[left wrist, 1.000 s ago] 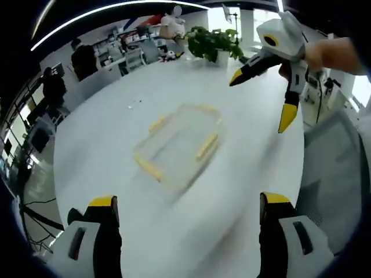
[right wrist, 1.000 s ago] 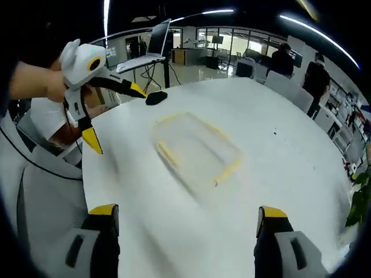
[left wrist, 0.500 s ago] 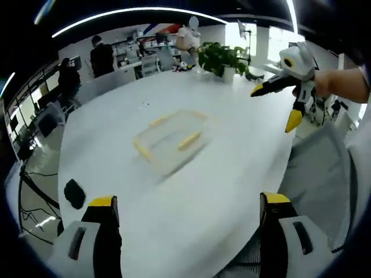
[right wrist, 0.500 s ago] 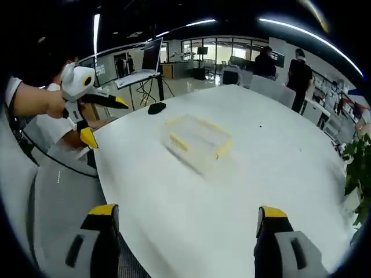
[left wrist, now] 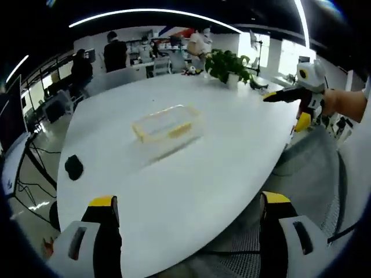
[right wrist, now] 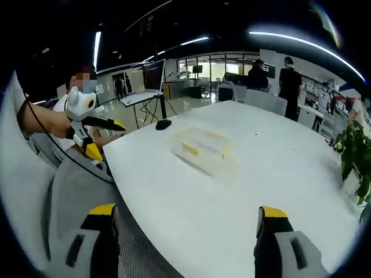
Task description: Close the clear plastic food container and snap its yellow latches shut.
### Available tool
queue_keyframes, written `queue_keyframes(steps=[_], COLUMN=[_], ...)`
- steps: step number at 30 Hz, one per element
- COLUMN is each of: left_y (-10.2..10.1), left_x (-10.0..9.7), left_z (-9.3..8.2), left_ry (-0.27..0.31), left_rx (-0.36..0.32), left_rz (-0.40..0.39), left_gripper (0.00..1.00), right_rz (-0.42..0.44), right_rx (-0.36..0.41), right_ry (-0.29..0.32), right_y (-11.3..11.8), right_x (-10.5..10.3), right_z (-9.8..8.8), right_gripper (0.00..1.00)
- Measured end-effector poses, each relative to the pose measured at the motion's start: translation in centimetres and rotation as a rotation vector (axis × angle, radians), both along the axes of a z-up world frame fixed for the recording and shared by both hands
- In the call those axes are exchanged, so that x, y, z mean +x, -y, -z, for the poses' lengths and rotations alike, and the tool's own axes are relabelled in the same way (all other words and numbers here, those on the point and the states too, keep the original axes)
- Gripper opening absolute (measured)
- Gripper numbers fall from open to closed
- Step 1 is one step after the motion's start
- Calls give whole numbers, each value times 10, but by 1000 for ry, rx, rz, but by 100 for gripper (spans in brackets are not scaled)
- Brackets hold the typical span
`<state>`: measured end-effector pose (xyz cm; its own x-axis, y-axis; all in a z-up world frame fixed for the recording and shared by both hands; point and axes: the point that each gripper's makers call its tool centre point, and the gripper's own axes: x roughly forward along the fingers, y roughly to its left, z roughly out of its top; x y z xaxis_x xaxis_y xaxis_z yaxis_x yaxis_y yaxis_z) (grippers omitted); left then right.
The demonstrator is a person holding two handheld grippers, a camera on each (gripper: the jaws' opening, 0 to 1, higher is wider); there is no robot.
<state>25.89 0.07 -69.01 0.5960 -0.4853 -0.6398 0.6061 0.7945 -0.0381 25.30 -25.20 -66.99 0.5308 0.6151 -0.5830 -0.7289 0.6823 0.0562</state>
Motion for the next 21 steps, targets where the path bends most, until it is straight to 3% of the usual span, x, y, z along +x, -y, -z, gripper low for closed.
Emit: queue_keyframes(steps=[5,9,21], left_y=[6,13,16], left_x=[-12,-20,-22], left_z=[0,5,5], left_ry=[6,2,22], left_rx=[-14,-30,-35], left_rz=[-2,9,23], left_gripper=[99,99,99], right_rz=[33,64,85], right_rx=[32,51,66], right_ry=[-14,-87,-69], right_y=[5,12,14], right_x=[-12,-23,-28], right_z=[-1,17,13], right_gripper=[99,99,99])
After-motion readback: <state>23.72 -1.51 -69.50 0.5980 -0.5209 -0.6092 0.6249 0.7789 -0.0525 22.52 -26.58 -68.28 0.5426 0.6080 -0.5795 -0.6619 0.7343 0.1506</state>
